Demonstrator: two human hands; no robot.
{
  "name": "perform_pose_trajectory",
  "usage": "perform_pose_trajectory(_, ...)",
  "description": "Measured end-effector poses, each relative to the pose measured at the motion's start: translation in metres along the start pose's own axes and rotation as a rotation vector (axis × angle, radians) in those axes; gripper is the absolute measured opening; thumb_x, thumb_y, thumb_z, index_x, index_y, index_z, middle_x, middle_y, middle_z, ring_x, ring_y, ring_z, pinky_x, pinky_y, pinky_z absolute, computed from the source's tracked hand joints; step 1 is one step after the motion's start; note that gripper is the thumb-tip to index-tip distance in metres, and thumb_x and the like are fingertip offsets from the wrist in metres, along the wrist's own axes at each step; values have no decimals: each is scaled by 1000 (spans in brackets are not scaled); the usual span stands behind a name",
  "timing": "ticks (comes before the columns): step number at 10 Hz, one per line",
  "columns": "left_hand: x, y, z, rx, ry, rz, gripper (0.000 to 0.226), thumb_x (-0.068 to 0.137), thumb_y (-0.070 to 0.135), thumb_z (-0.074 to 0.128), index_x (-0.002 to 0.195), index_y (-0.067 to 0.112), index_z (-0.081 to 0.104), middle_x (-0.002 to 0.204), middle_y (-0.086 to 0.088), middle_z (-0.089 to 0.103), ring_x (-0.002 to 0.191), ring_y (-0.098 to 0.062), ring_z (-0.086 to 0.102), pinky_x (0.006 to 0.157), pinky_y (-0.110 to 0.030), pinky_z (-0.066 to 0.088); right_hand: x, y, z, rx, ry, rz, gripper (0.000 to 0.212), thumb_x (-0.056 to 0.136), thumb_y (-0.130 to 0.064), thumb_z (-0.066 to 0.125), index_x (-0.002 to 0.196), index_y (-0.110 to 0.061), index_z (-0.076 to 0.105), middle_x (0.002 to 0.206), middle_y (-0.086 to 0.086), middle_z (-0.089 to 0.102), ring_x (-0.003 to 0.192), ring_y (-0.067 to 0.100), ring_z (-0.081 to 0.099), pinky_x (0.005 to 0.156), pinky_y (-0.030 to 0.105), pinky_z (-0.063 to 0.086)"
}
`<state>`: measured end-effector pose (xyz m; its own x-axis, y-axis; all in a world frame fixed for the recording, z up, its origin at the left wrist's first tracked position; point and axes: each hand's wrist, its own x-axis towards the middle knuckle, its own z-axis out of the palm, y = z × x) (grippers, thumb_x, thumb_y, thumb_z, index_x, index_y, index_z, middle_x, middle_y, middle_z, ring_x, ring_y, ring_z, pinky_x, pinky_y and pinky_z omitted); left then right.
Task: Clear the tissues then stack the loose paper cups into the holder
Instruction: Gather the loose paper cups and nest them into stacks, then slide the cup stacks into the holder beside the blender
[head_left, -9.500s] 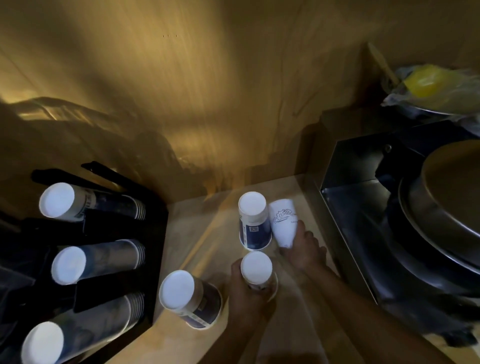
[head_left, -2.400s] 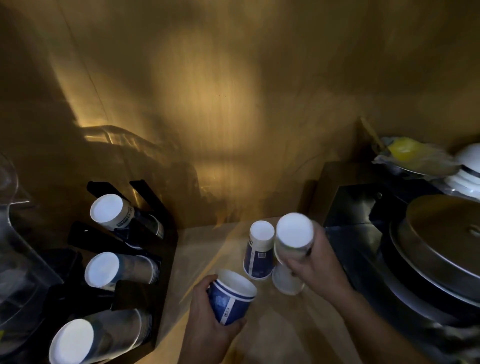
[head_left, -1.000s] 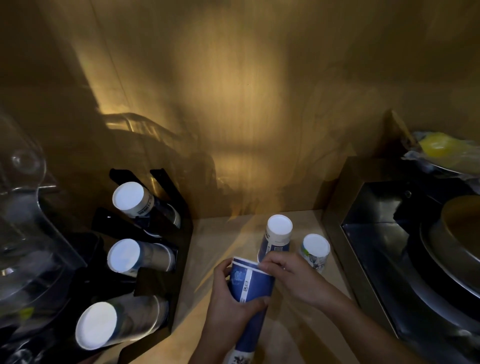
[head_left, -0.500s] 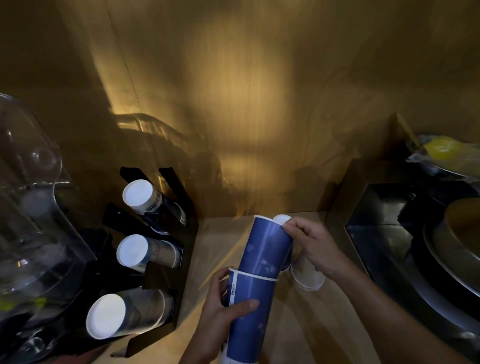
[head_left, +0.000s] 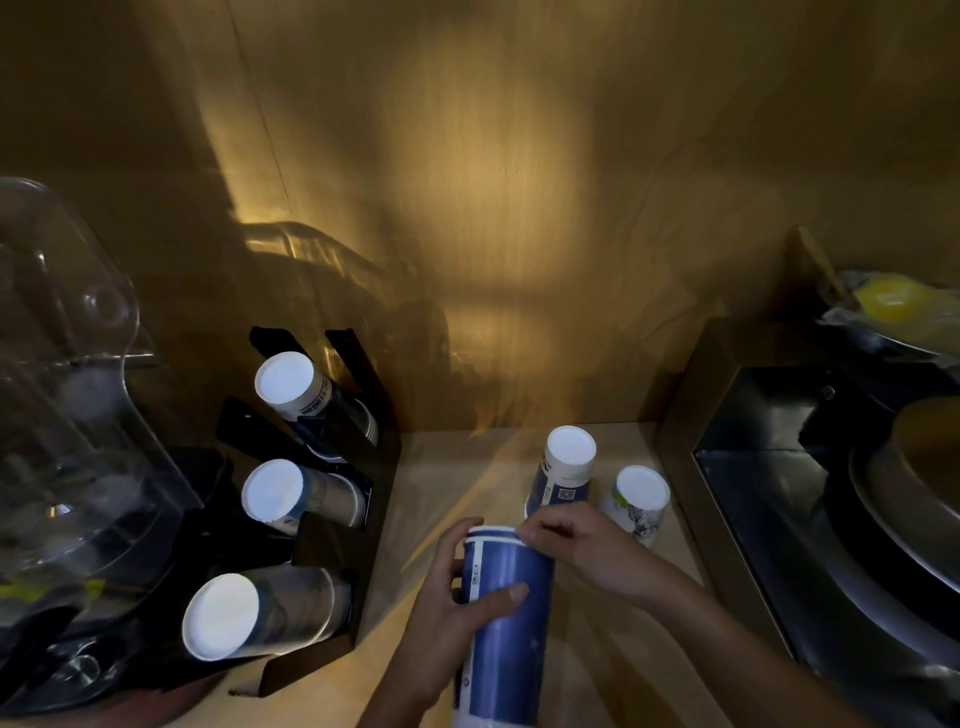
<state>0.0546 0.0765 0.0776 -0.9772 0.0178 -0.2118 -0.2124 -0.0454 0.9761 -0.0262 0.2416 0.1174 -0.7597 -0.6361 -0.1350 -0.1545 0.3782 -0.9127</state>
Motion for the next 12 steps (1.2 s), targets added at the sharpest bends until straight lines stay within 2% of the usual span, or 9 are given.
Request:
perform_pose_trajectory(2, -2, 21, -10, -602, -301, -249, 91, 47, 35, 90, 127, 10, 52, 126, -31, 57, 106, -30, 62, 85, -50, 53, 8, 1, 1, -289, -114, -153, 91, 77, 15, 44, 121, -62, 31, 138, -26, 28, 127, -12, 23, 100, 4, 26)
perform_pose_trajectory(3, 9, 47, -28, -593, -1419, -385, 54, 80, 45, 64, 28, 31, 61, 92, -24, 74, 97, 22, 55, 85, -40, 52, 14, 1, 10, -483, -207, -161, 97, 78, -1, 61, 122, -70, 10, 147, -26, 1, 128, -7, 10, 101, 12, 22)
perform_pose_trajectory(4, 16, 33, -40, -1068, -1142, 325, 46, 102, 24, 10, 145, 7, 12, 158, -8, 16, 143, 2, 6, 105, 1, -3, 23, -2, 20, -452, -158, -217, 93, 77, -16, 70, 122, -68, 8, 142, -35, 5, 124, -13, 18, 99, 6, 21)
perform_pose_trajectory(5, -20, 39, -52, -678, -51, 217, 44, 101, 24, 13, 141, 11, 26, 138, -9, 54, 129, -8, 47, 109, -14, 31, 29, -9, 24, -304, -90, -240, 86, 71, -26, 77, 125, -61, 20, 135, -38, 19, 125, -14, 25, 101, 7, 30)
perform_pose_trajectory(6, -4, 45, -53, -448, -18, -11, 44, 98, 41, 28, 125, 16, 53, 113, -5, 72, 112, -20, 63, 95, -36, 52, 37, -20, 28, -150, 0, -235, 80, 63, -40, 80, 123, -58, 30, 132, -25, 38, 121, -4, 41, 95, 23, 47)
perform_pose_trajectory(8, -1, 110, -59, -303, 316, 51, 70, 78, 61, 55, 129, 15, 47, 126, -7, 58, 114, -23, 56, 97, -39, 47, 60, -54, 32, 68, 16, -189, 66, 49, -58, 82, 104, -62, 46, 117, -16, 61, 106, 3, 60, 87, 29, 53)
perform_pose_trajectory(9, 7, 138, -76, -31, 603, 79, 33, 87, 42, 55, 111, 18, 55, 98, 4, 51, 105, -25, 54, 93, -39, 44, 75, -75, 33, 136, -32, -198, 71, 51, -55, 82, 113, -53, 47, 119, -14, 62, 108, 3, 59, 90, 30, 52)
perform_pose_trajectory(11, 8, 172, -128, 390, 476, 219, 55, 87, 59, 31, 127, 28, 51, 134, -5, 51, 131, -24, 39, 113, -45, 27, 119, -121, 36, 137, 63, -279, 69, 52, -46, 81, 114, -43, 49, 111, -21, 64, 101, -3, 61, 81, 14, 50)
perform_pose_trajectory(12, 18, 192, -150, 206, 466, 187, 67, 92, 59, 17, 120, 12, 57, 130, -13, 58, 125, -21, 52, 104, -38, 40, 140, -135, 37, 92, 101, -294, 54, 56, -51, 78, 102, -51, 50, 94, -45, 60, 93, -18, 56, 68, -2, 41)
